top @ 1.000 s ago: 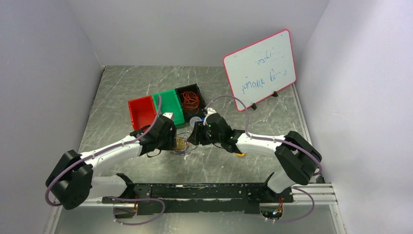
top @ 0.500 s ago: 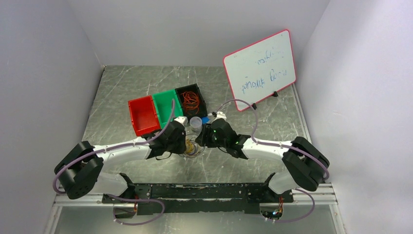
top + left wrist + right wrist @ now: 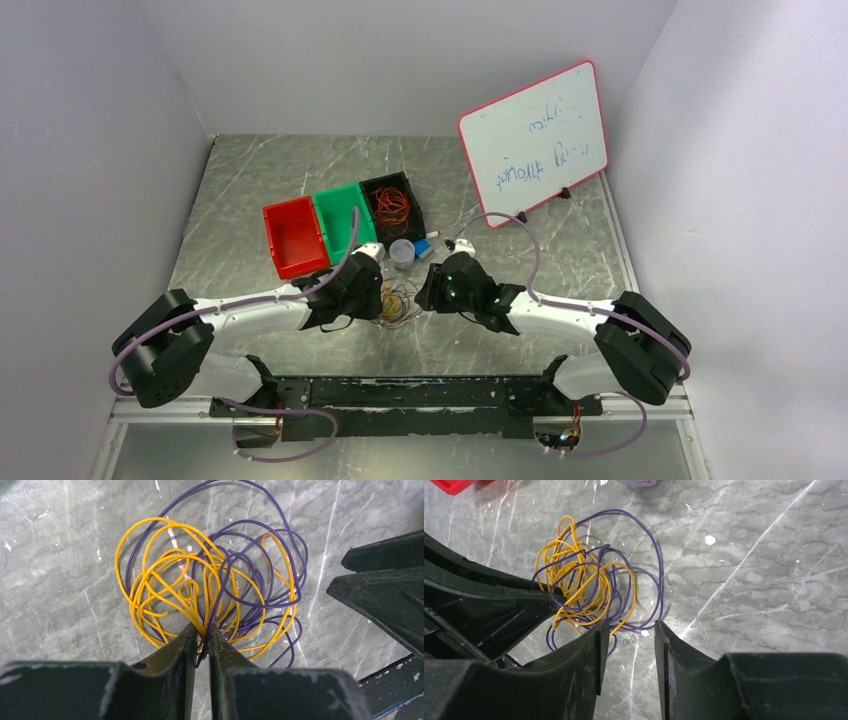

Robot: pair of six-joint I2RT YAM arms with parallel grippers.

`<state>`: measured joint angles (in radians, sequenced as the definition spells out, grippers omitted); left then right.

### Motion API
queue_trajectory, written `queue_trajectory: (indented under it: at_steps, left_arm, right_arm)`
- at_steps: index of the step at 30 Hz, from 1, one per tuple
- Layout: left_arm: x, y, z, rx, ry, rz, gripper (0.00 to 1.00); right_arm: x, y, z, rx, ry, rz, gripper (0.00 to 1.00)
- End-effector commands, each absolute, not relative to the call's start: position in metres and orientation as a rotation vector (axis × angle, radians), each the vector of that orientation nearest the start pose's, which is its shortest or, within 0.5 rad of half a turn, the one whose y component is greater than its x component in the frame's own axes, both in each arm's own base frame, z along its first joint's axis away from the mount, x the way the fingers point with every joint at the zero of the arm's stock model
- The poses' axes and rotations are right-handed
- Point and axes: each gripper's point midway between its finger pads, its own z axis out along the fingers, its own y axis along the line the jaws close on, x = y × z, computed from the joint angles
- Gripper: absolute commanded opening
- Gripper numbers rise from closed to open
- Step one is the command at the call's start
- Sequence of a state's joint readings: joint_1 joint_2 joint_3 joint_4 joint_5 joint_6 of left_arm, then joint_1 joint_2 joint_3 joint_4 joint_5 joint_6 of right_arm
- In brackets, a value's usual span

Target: Untangle the cables

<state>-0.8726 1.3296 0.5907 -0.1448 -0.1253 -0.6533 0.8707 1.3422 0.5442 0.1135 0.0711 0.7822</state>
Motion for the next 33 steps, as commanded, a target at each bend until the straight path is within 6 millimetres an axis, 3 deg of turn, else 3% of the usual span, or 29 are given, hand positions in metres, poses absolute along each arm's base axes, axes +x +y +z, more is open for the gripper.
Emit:
queue_trajectory:
  at_steps: [1,6,12,24,33]
  left_arm:
    - [0.203,-0.241,0.031,0.196,2.491,-0.488,0.19]
    - [0.203,-0.236,0.026,0.2,2.502,-0.444,0.17]
    - [0.204,-0.234,0.025,0.201,2.505,-0.425,0.17]
    - [0.208,-0.237,0.03,0.195,2.493,-0.433,0.16]
    - [0.208,-0.239,0.032,0.204,2.485,-0.445,0.16]
  right_arm:
    - [0.215,0.282,0.059,-0.083,2.361,0.79,0.42]
    - [0.225,0.284,0.068,-0.138,2.335,0.743,0.42]
    - [0.223,0.309,0.098,-0.463,2.186,0.844,0.48]
    - [0.225,0.339,0.099,-0.816,2.051,0.878,0.46]
    - [0.229,0.358,0.091,-0.915,2.001,0.922,0.45]
